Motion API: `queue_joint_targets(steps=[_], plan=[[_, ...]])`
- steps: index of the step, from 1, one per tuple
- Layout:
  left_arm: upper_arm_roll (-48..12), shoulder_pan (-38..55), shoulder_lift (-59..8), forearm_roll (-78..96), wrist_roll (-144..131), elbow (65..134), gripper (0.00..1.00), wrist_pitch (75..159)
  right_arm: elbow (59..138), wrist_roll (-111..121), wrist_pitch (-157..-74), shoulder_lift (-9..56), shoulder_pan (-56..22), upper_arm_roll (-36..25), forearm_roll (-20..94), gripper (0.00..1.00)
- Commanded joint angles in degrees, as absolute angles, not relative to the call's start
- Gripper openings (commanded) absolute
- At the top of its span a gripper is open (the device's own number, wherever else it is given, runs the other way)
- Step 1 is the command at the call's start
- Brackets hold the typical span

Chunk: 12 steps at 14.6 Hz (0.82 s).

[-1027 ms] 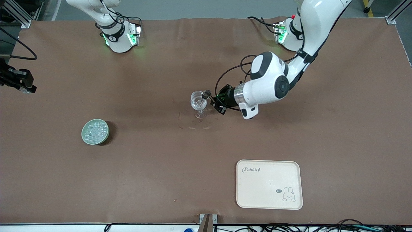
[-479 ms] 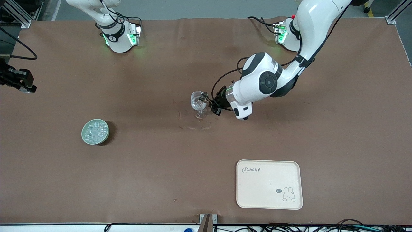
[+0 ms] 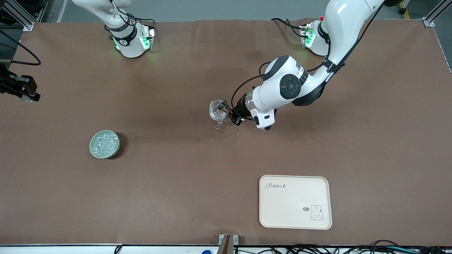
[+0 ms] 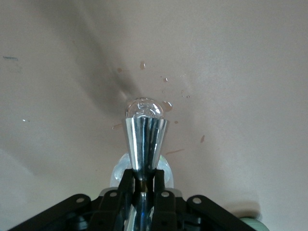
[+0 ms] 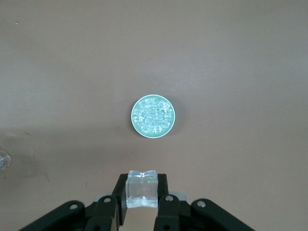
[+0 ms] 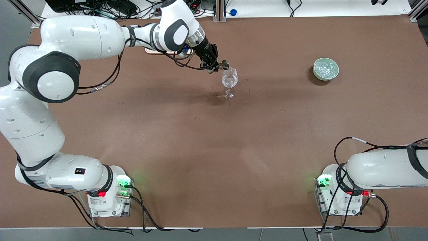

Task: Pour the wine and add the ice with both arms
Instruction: 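Tilt the jigger over the glass rim with the left gripper to pour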

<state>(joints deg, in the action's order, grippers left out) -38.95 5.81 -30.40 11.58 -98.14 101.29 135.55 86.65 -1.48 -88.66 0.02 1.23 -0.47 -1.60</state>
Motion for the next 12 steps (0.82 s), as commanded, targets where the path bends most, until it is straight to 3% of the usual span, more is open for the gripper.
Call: queue_joint_targets(steps=[1,8,12], plan=[[-40.2,5.4,-30.1,10.3,-99.7,100.3,0.0,133.3,88.4,-1.3,-88.7,-1.8,1.0,-0.4,-2.3,0.01],[-40.2,4.7,-28.8,11.9,-99.3,100.6,0.0,133.0,88.4,-1.3,-88.6,-1.8,1.0,-0.4,-2.3,0.01],[-38.6,4.2,-27.4,25.8,-91.3,101.1,0.0,133.1,88.3,-1.4,-88.2,-1.8,0.9,-0.4,-2.3,0.01]])
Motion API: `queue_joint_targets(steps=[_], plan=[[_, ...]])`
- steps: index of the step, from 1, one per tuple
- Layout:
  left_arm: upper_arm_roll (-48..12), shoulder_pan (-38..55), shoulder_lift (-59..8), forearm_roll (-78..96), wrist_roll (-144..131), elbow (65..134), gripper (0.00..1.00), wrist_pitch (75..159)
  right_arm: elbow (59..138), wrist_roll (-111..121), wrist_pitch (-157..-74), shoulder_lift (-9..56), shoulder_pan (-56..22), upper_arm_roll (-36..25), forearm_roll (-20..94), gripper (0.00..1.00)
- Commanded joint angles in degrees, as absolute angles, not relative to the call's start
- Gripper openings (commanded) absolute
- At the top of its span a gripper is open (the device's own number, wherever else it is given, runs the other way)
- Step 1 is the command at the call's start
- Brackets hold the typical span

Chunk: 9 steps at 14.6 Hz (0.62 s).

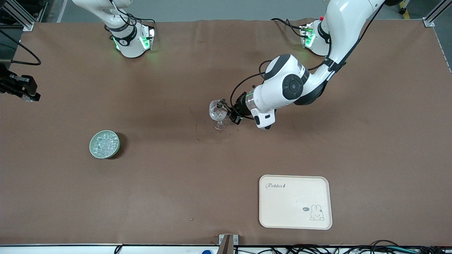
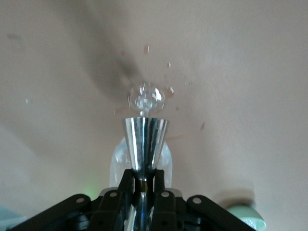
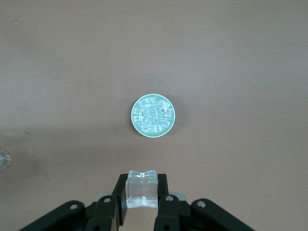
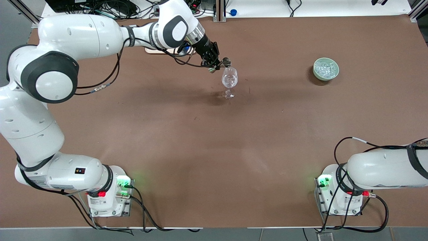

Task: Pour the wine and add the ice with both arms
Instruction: 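Tilt the jigger over the glass rim with the left gripper to pour, then draw the jigger back with the left gripper while the right gripper carries ice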

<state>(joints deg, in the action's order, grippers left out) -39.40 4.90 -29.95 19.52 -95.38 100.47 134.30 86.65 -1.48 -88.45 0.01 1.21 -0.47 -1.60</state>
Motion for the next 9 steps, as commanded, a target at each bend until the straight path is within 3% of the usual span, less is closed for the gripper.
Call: queue_joint_targets(steps=[1,3,9], plan=[[-37.4,4.3,-26.6,29.1,-88.8,101.7,0.0,132.9,88.3,-1.4,-88.2,-1.8,0.9,-0.4,-2.3,0.01],[-36.0,4.3,-25.1,33.2,-84.7,102.5,0.0,130.9,88.3,-1.6,-88.1,-1.8,0.8,-0.4,-2.3,0.01],[-21.8,6.1,-19.1,51.8,-67.4,105.4,0.0,117.2,87.7,-11.3,-84.8,-1.9,-1.7,3.4,-2.3,0.01]])
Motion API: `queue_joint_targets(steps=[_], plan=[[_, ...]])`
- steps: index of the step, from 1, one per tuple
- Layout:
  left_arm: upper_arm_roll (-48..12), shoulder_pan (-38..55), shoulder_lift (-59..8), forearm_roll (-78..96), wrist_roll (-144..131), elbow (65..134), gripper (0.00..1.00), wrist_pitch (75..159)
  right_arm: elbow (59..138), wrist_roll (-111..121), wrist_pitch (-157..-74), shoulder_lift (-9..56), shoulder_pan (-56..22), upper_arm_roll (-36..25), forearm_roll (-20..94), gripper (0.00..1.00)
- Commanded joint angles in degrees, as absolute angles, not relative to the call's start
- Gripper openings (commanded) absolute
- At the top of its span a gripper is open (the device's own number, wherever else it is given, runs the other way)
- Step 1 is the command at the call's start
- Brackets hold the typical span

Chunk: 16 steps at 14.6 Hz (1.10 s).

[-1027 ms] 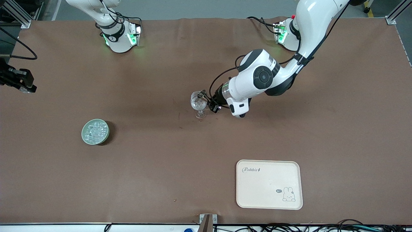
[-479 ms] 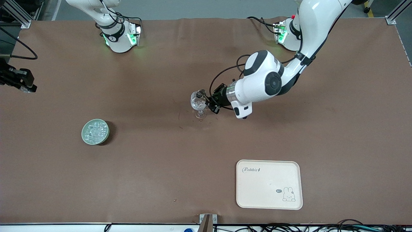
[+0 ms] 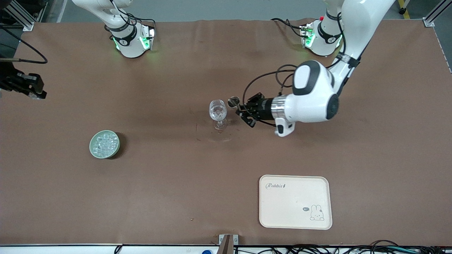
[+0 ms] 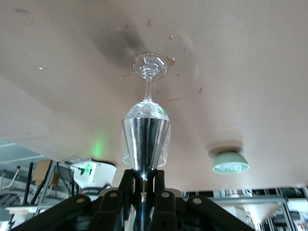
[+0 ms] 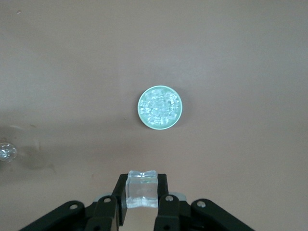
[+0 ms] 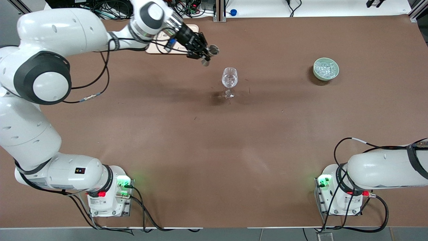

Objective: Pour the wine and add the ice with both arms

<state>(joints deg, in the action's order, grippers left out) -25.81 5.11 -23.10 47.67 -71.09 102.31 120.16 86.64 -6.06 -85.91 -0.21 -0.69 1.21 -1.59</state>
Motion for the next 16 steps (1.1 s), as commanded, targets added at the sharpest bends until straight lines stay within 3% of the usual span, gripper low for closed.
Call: queue_joint_targets(steps=[1,6,10,16], plan=[[-18.8,6.1,-18.4,54.5,-65.8,105.6,0.01,113.9,87.1,-16.0,-84.1,-1.9,-1.7,6.1,-2.2,0.01],[-6.7,6.2,-17.2,60.6,-60.6,107.1,0.01,105.2,85.3,-40.0,-83.8,-1.5,-2.4,19.0,-1.7,0.01],[7.2,6.2,-17.5,63.5,-53.2,109.1,0.01,94.7,84.6,-55.0,-86.4,1.1,-3.9,27.8,-2.3,0.01],[23.4,5.9,-21.5,66.6,-33.7,116.3,0.01,83.5,84.5,-71.4,-96.1,9.3,-14.1,28.5,-6.2,0.01]])
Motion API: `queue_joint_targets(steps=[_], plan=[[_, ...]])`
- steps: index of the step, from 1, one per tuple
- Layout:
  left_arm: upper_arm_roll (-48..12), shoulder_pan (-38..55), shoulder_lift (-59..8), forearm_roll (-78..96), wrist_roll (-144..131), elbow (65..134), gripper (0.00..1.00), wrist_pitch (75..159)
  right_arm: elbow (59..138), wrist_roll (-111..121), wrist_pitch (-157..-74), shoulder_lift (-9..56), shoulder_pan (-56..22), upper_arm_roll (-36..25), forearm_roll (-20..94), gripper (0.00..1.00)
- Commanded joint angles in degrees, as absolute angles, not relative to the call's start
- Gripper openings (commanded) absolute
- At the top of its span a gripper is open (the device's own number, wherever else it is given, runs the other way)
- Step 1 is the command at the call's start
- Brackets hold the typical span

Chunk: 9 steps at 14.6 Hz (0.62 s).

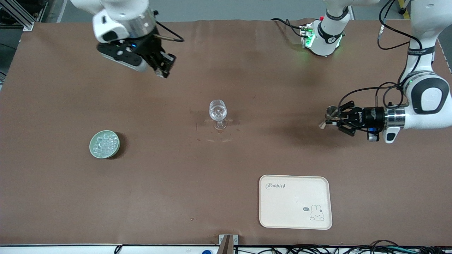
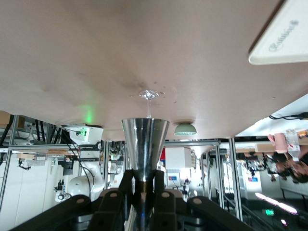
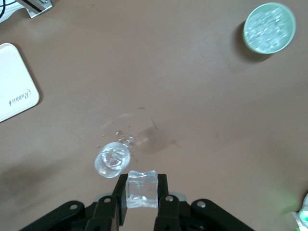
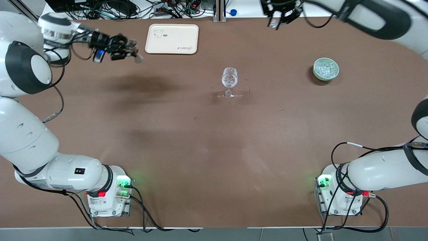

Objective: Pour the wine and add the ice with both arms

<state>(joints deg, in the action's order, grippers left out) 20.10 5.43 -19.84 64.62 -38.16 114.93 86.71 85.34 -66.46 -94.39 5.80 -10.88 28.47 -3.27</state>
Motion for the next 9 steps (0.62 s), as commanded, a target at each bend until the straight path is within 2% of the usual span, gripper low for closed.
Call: queue_joint_targets(steps=[1,6,9], plan=[[26.3,5.8,-23.4,66.6,-30.4,116.6,0.02,81.6,84.5,-73.6,-97.0,11.1,-16.2,28.5,-7.1,0.01],[37.3,5.4,-35.7,66.1,-13.9,116.5,0.02,73.0,84.5,-77.5,-102.6,18.1,-20.8,28.5,-10.3,0.01],[39.1,4.7,-42.3,66.2,-5.5,116.4,0.02,71.0,84.5,-77.4,-105.3,21.7,-21.8,28.5,-10.6,0.01]])
